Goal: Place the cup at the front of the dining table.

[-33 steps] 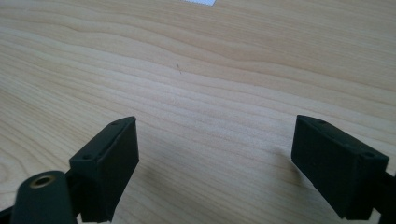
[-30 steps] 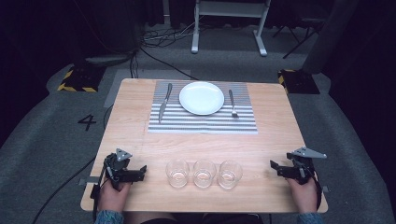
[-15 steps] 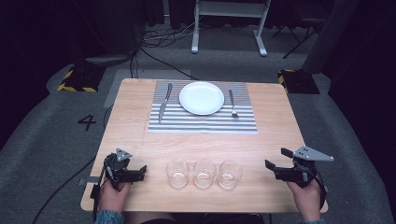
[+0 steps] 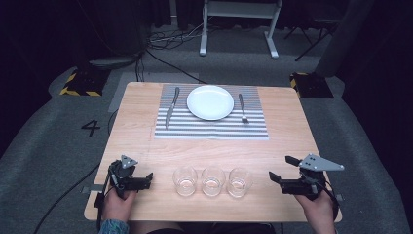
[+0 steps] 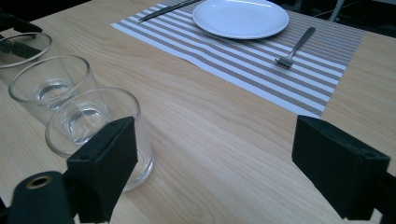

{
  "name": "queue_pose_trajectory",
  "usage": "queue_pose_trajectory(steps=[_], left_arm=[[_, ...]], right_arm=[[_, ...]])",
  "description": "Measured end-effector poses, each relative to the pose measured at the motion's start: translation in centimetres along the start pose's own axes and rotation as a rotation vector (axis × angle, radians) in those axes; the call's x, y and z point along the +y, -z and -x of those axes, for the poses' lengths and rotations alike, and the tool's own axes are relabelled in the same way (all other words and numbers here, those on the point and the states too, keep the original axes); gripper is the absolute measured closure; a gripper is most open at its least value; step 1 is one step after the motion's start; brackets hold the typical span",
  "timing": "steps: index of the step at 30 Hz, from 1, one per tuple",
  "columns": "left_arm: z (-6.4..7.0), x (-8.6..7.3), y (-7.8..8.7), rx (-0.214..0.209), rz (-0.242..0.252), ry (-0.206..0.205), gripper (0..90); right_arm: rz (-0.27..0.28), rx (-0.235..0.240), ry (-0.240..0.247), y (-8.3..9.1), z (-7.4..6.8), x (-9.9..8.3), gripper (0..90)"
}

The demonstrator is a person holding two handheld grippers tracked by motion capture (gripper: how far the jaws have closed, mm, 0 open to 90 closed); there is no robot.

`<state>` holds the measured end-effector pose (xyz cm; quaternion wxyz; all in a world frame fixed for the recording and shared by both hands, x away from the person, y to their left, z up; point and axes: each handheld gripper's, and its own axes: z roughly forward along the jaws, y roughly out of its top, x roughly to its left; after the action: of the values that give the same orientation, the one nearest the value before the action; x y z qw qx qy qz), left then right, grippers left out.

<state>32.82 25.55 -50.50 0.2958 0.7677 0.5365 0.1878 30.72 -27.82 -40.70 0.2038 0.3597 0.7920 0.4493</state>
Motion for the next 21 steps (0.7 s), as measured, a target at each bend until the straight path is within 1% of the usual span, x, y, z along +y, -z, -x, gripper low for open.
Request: queue_pose_trajectory(steps=[1, 4, 5, 9, 13, 14, 16, 17, 19, 20, 21], left_arm=[[0.0, 0.0, 0.0, 0.002, 0.0, -0.001, 0.2], [0.0, 0.0, 0.0, 0.002, 0.0, -0.001, 0.2], [0.0, 0.0, 0.0, 0.002, 0.0, -0.002, 0.2], [0.0, 0.0, 0.0, 0.001, 0.0, 0.0, 0.2], [0.0, 0.0, 0.0, 0.002, 0.0, -0.001, 0.2], [0.0, 0.0, 0.0, 0.002, 0.0, -0.001, 0.2], [0.0, 0.0, 0.0, 0.002, 0.0, -0.001, 0.2], [0.0, 0.0, 0.0, 0.002, 0.0, -0.001, 0.2], [0.0, 0.0, 0.0, 0.001, 0.0, 0.0, 0.2], [0.0, 0.0, 0.0, 0.002, 0.0, -0.001, 0.2], [0.0, 0.0, 0.0, 0.001, 0.0, -0.001, 0.2]], right_arm=[[-0.008, -0.001, 0.003, -0.2, -0.1, 0.2, 14.0], [-0.02, 0.025, 0.008, -1.0, -0.8, 0.9, 13.0], [-0.02, 0.034, 0.019, -1.2, -1.1, 1.1, 13.0], [-0.049, 0.051, 0.064, -2.2, -2.2, 1.8, 12.9], [-0.076, 0.086, 0.077, -3.0, -3.1, 2.0, 12.9], [-0.076, 0.086, 0.077, -3.0, -3.1, 2.0, 12.9], [-0.085, 0.101, 0.092, -3.5, -3.7, 2.2, 12.8], [-0.085, 0.101, 0.092, -3.5, -3.7, 2.2, 12.8], [-0.089, 0.126, 0.099, -3.9, -4.4, 2.2, 11.7], [-0.09, 0.129, 0.11, -4.0, -4.5, 2.2, 11.1], [-0.093, 0.136, 0.105, -4.1, -4.7, 2.2, 10.0]])
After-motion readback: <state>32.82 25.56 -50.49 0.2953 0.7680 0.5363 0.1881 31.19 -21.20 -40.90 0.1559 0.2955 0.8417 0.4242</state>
